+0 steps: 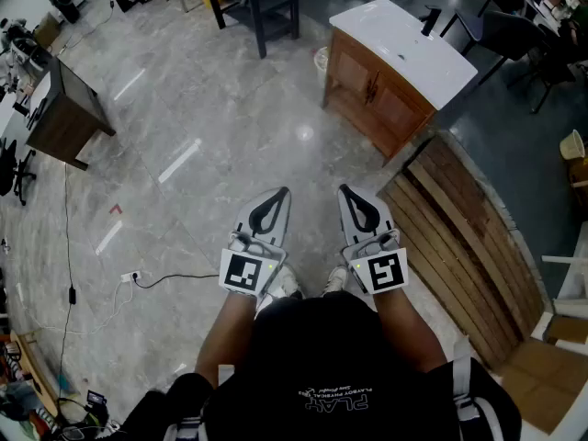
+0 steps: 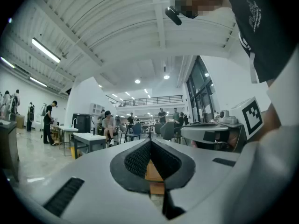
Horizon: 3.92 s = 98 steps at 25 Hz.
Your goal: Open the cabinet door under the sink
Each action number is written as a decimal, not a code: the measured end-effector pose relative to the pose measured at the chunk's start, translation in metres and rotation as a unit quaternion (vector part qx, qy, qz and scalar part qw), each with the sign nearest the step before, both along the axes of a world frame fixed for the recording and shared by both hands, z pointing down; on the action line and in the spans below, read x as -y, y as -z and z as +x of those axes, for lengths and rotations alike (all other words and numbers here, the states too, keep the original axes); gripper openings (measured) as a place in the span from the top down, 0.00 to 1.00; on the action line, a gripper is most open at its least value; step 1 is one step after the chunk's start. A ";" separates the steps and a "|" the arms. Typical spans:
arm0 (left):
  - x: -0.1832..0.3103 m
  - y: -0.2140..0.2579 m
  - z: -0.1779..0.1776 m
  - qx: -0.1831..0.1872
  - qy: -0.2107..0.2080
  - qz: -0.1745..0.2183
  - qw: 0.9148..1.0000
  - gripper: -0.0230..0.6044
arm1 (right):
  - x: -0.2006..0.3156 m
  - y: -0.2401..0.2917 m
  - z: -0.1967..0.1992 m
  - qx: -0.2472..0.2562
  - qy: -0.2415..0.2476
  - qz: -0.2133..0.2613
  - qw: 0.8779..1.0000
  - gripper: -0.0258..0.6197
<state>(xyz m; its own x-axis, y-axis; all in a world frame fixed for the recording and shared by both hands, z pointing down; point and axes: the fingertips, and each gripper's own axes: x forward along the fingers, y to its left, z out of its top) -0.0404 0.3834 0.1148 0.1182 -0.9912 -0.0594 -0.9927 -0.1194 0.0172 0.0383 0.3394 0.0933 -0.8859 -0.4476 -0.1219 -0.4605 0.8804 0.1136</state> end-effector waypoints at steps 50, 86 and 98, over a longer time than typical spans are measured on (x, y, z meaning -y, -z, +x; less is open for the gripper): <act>0.252 -0.048 -0.044 0.011 -0.031 -0.058 0.998 0.93 | 0.247 -0.059 -0.025 -0.003 -0.037 -0.058 0.998 0.92; 0.480 -0.103 -0.136 -0.018 -0.177 -0.089 0.980 0.93 | 0.461 -0.146 -0.117 -0.088 -0.203 -0.086 0.971 0.92; 0.570 -0.219 -0.105 -0.045 -0.166 -0.136 0.976 0.93 | 0.544 -0.268 -0.055 -0.072 -0.293 -0.138 0.943 0.92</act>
<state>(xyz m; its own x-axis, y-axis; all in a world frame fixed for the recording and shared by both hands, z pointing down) -0.1455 -0.1862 0.3337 0.4422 -0.8797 0.1749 -0.8929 -0.4134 0.1785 -0.0163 -0.2046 0.3611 -0.4751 -0.8625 0.1744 -0.8745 0.4848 0.0155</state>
